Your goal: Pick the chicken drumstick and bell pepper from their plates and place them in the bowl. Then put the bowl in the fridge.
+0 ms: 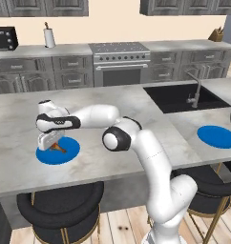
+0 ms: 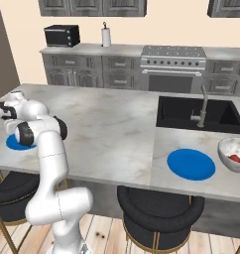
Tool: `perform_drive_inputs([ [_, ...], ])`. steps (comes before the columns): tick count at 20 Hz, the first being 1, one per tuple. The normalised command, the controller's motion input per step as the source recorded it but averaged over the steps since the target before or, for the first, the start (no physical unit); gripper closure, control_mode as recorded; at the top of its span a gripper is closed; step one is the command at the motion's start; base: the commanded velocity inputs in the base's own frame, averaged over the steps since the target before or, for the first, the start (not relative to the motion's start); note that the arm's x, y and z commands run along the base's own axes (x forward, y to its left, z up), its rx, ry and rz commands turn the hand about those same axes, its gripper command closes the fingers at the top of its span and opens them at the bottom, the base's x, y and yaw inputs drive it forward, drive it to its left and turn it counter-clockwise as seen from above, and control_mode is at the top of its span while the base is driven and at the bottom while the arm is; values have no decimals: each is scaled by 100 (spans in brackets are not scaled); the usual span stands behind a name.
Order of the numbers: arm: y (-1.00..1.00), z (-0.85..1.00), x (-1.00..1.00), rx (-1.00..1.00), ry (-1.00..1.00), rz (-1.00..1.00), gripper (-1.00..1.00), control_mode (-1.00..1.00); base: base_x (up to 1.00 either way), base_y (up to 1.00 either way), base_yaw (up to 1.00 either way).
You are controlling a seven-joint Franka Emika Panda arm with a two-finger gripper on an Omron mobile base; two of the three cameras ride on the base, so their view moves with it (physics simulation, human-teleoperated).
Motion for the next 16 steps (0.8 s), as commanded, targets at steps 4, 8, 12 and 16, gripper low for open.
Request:
perform_drive_inputs([
  [4,-17,27,-2,0,0,5,100,-100,0,0,0],
  [8,-24,53,-8,0,1,3,100,-100,0,0,0],
  [12,-40,54,-31,0,0,0,100,-100,0,0,0],
  [16,-58,40,-47,9,-8,-1,100,-100,0,0,0],
])
